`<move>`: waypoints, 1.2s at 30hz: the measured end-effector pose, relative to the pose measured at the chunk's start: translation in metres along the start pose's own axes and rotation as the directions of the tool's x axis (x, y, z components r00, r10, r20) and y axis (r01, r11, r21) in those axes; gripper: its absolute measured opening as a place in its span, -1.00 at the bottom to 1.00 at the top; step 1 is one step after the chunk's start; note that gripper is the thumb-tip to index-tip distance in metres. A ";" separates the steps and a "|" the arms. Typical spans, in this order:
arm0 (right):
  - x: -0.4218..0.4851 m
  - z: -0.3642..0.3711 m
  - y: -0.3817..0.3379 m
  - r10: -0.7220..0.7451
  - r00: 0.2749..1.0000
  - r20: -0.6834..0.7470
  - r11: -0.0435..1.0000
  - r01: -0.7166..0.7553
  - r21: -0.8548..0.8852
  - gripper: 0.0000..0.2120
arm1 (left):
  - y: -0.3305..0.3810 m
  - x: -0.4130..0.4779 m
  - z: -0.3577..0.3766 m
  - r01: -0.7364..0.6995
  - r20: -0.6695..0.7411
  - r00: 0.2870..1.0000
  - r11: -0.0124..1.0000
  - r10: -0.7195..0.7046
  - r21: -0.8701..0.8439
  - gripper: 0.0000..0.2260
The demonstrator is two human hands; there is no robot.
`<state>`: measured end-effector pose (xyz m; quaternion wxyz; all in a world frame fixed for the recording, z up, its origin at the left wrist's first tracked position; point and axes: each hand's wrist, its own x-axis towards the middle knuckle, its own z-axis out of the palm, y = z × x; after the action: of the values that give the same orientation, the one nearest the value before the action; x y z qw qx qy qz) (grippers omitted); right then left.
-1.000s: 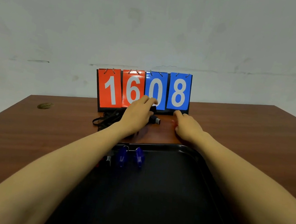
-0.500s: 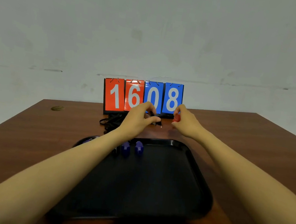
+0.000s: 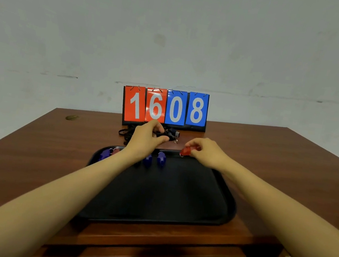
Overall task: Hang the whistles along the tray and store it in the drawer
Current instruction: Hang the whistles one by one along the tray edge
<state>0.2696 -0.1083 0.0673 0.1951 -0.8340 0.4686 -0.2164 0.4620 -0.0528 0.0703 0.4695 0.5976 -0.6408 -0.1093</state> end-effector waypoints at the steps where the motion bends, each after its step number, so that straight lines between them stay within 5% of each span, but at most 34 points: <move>1: -0.001 0.002 -0.001 -0.010 1.000 0.017 0.999 0.010 -0.034 -0.68 | -0.002 0.000 0.001 0.016 -0.003 1.000 1.000 -0.016 -0.002 -0.82; 9: -0.002 0.027 -0.003 -0.108 0.987 0.122 0.942 0.141 -0.305 -0.59 | -0.009 -0.010 0.003 -0.112 0.052 0.993 0.969 0.103 0.220 -0.72; 16: -0.001 0.025 -0.002 -0.153 0.967 0.204 0.946 0.203 -0.254 -0.61 | -0.012 -0.012 0.001 -0.187 0.063 0.982 0.928 0.176 0.321 -0.68; 36: 0.011 0.032 -0.002 -0.130 0.980 0.149 0.966 0.159 -0.206 -0.59 | -0.014 -0.012 0.012 -0.203 0.125 0.979 0.860 0.163 0.468 -0.67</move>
<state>0.2939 -0.1129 0.0435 0.1178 -0.8949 0.4130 -0.1214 0.4603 -0.0510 0.0481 0.2894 0.6263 -0.7201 0.0734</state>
